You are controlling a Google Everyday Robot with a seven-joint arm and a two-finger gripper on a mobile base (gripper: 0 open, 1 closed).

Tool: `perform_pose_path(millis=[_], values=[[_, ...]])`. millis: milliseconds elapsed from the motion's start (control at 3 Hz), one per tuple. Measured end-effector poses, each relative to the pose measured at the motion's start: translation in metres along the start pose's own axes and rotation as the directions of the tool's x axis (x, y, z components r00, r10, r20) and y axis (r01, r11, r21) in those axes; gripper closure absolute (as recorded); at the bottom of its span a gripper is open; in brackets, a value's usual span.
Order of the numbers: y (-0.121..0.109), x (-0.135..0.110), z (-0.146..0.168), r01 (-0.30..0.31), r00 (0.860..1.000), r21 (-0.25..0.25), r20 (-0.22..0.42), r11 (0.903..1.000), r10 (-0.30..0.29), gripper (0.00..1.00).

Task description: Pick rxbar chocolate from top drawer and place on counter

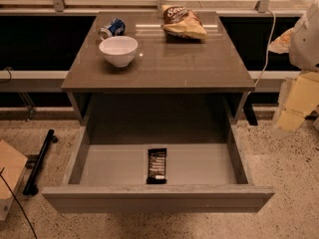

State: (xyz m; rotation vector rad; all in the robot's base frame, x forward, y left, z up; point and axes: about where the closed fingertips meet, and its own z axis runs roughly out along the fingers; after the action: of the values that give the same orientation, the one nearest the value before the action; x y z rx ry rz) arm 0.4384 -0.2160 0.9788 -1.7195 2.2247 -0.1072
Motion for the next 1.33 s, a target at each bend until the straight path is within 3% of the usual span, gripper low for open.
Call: perform_pose_path(millis=[333,667,1000,1333], values=[[0.0,0.0,0.0,0.0,1.0,0.0,0.0,1.0,0.0,0.0],[-0.002,-0.007,0.002,0.011,1.0,0.035,0.018,0.9993,-0.012,0.0],[-0.001,-0.022,0.016,0.037,0.996,0.064,0.078,0.9973,-0.042,0.0],[-0.006,-0.044,0.038,0.049,0.982,0.094,0.177,0.9944,-0.065,0.0]])
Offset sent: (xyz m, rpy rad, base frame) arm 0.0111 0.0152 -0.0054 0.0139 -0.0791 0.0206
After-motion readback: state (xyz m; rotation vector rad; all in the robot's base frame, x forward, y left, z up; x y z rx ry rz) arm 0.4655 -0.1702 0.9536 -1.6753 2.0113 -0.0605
